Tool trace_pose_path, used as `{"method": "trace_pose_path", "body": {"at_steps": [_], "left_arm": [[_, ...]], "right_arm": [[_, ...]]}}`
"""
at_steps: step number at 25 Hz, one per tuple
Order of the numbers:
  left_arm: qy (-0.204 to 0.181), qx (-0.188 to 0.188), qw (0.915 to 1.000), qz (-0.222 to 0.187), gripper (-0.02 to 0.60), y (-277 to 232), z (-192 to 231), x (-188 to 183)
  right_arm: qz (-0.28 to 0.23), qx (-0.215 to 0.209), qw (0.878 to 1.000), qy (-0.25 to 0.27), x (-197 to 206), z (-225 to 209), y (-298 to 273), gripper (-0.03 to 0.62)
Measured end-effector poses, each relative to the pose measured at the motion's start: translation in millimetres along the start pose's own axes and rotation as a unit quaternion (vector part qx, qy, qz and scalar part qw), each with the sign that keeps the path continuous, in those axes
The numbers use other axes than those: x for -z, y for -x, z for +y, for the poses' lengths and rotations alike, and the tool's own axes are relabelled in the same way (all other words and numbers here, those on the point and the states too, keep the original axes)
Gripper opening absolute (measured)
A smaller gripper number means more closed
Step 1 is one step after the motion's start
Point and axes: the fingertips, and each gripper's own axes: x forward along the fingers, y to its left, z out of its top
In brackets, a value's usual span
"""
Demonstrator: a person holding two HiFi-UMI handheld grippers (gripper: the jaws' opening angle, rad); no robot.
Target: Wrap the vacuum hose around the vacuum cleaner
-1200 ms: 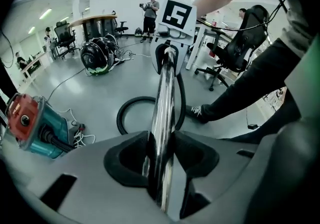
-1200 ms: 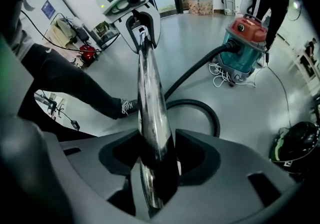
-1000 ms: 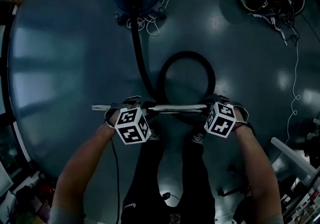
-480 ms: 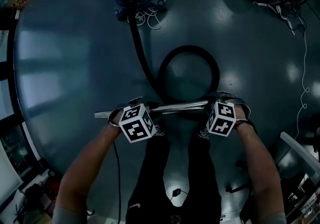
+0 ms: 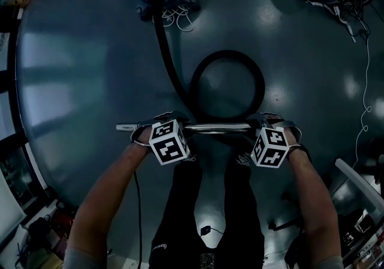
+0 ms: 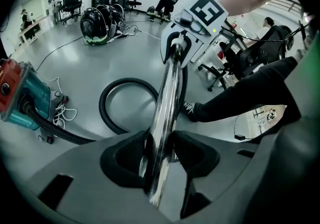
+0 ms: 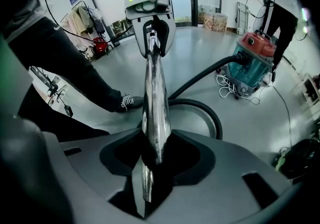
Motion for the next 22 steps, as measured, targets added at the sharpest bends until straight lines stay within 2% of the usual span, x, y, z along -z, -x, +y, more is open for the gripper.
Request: {"method": "trace_pose_path", "body": {"at_steps": [6, 10, 14, 19, 22], "left_arm": [[-0.008, 0.026, 0.9993, 0.028, 0.176, -27.2, -4.0, 3.5], [-0.031, 0.028, 0.9982, 0.044, 0.176, -47.8, -4.9, -4.0], [-0.033, 0.037, 0.9979, 0.042, 0.175, -67.8, -7.9, -13.8], [-0.033, 0.021, 0.9988, 0.030, 0.152, -85.5, -2.5, -23.9], [-0.038, -0.001, 0.9992, 0.012, 0.147, -86.9, 0.3, -31.0]], "right_arm": [[0.003, -0.004, 1.000, 0.021, 7.7, 0.4, 0.1, 0.169], [0.004, -0.005, 0.999, 0.034, 16.8, -4.3, 3.6, 0.170], [-0.002, -0.008, 0.999, 0.045, 17.3, -10.1, 7.4, 0.169], [0.007, -0.016, 0.998, 0.059, 22.9, -21.6, 6.2, 0.170], [0.011, -0.022, 0.998, 0.059, 29.6, -24.9, 2.0, 0.170]]}}
